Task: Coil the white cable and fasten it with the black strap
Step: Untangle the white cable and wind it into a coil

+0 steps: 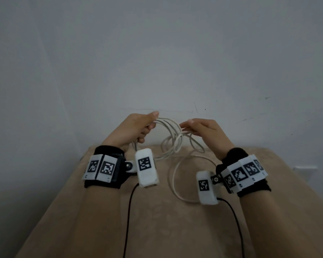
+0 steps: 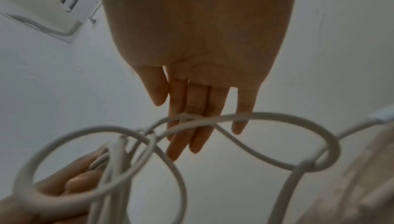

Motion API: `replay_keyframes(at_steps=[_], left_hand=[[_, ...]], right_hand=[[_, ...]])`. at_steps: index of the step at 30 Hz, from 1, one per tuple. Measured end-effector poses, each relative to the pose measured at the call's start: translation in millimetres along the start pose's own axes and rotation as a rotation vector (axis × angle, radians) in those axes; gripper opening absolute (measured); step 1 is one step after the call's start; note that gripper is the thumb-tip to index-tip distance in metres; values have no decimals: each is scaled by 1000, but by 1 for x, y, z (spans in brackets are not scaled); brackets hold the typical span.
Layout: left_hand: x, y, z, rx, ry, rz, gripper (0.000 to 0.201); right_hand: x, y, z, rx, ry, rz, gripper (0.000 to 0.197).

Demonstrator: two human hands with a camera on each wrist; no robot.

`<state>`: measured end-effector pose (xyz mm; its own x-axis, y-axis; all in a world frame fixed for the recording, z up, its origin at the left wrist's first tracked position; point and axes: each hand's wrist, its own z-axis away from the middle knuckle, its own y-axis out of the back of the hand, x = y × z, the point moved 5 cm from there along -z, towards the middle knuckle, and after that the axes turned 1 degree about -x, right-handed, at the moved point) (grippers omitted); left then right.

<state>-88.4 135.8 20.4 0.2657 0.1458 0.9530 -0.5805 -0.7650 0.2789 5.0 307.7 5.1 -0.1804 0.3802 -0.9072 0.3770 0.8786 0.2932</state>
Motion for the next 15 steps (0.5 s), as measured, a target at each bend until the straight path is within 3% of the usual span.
replay_keyframes(at_steps=[7,12,15], left_hand=[[-1,15,0,86,-4,159,45],[-4,30,3,172,20,265,44],[-7,41,5,246,24,290,44]], right_hand=[[1,10,0,82,20,-25,17],[14,35,0,301,-36,-272,26],[23,55,4,468,-91,-300,25]])
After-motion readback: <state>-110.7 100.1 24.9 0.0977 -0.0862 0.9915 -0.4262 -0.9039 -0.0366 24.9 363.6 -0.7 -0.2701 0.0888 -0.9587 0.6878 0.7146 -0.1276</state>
